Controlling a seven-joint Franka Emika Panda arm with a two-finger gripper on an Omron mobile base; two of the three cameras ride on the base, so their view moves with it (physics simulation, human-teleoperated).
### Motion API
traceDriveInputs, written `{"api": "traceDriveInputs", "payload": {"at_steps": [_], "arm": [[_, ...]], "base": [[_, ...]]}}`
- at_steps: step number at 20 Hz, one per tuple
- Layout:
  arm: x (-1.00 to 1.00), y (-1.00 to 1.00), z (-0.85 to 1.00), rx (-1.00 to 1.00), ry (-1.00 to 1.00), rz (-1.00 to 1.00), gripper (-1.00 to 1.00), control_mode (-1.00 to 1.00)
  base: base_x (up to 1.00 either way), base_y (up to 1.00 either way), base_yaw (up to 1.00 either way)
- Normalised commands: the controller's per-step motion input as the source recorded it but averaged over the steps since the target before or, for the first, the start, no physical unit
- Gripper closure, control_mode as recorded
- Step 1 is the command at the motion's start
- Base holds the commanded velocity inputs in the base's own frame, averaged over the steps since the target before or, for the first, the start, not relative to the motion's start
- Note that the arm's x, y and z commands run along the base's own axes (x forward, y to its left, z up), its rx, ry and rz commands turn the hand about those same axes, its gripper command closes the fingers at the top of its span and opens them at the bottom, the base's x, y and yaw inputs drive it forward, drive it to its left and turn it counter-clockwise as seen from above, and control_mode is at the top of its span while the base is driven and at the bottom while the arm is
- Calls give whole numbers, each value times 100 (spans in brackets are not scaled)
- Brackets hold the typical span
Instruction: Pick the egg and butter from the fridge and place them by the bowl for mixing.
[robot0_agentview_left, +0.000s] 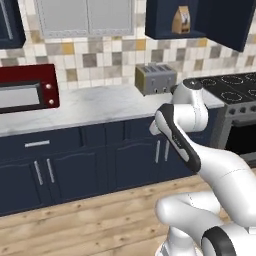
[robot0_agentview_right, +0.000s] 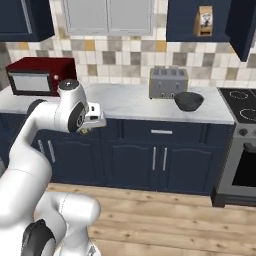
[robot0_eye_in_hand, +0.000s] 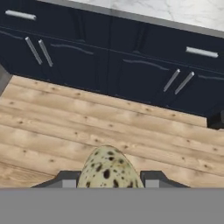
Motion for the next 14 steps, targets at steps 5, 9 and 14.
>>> {"api": "traceDriveInputs", "payload": {"at_steps": [5,9,14], "arm": [[0,0,0,0,0,0,100,100],[0,0,0,0,0,0,100,100],[0,0,0,0,0,0,100,100]], "base": [[67,-42,3],[65,-44,4],[63,-48,2]]}}
